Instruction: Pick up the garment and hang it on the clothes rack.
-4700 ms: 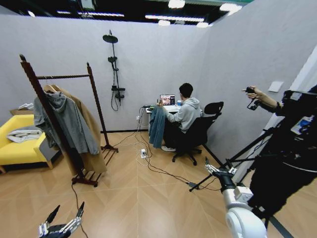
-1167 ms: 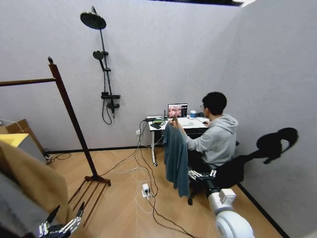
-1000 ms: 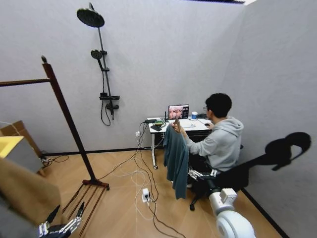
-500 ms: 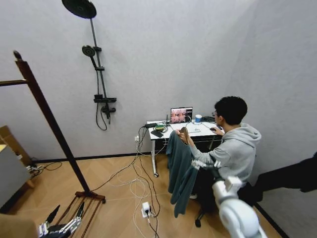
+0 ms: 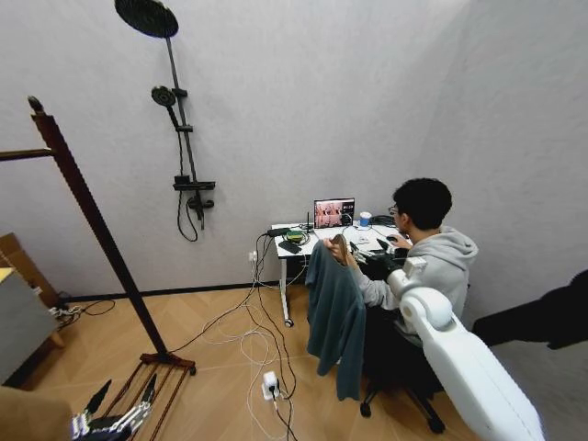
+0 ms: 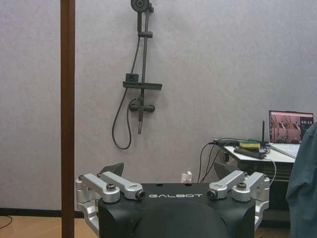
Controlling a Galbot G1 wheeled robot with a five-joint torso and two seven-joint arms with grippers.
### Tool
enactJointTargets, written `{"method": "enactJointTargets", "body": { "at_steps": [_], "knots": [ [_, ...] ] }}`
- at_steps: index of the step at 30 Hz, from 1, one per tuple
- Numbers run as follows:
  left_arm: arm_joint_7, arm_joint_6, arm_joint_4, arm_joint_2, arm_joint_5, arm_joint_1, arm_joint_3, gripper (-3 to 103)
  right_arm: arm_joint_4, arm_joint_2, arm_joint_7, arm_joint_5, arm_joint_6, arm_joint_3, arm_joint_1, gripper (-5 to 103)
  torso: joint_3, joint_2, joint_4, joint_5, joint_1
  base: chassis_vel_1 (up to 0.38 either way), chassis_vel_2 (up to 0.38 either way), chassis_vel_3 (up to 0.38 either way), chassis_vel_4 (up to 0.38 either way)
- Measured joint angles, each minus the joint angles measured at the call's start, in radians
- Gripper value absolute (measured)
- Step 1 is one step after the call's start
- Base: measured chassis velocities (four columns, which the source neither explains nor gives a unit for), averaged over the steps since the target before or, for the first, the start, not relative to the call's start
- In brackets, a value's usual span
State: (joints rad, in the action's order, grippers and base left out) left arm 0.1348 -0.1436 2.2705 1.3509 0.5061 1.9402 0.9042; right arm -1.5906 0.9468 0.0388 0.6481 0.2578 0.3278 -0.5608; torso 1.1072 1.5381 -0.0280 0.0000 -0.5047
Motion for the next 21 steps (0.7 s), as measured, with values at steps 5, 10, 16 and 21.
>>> {"method": "enactJointTargets", "body": {
  "at_steps": [5,10,16,21],
  "knots": [
    [0.000,0.000,0.000,0.000,0.000,0.000,0.000,100,0.095,0.028,-0.019,0.000,0.027,-0.053,0.067,100,0.000,0.000,-0.0005,0.0001,0.000,0.000,0.000,0.000,0.000],
    [0.000,0.000,0.000,0.000,0.000,0.000,0.000,100,0.144,0.038,-0.037,0.003,0.030,-0.083,0.107,98,0.000,0.000,-0.0004,0.0000,0.000,0.000,0.000,0.000,0.000],
    [0.000,0.000,0.000,0.000,0.000,0.000,0.000,100,0.132,0.034,-0.038,0.007,0.032,-0.089,0.108,83,0.000,0.000,-0.0005,0.0000,0.000,0.000,0.000,0.000,0.000],
    [0.000,0.000,0.000,0.000,0.000,0.000,0.000,100,0.112,0.020,-0.036,0.001,0.033,-0.090,0.094,61,0.000,0.000,-0.0005,0.0000,0.000,0.000,0.000,0.000,0.000]
  ]
}}
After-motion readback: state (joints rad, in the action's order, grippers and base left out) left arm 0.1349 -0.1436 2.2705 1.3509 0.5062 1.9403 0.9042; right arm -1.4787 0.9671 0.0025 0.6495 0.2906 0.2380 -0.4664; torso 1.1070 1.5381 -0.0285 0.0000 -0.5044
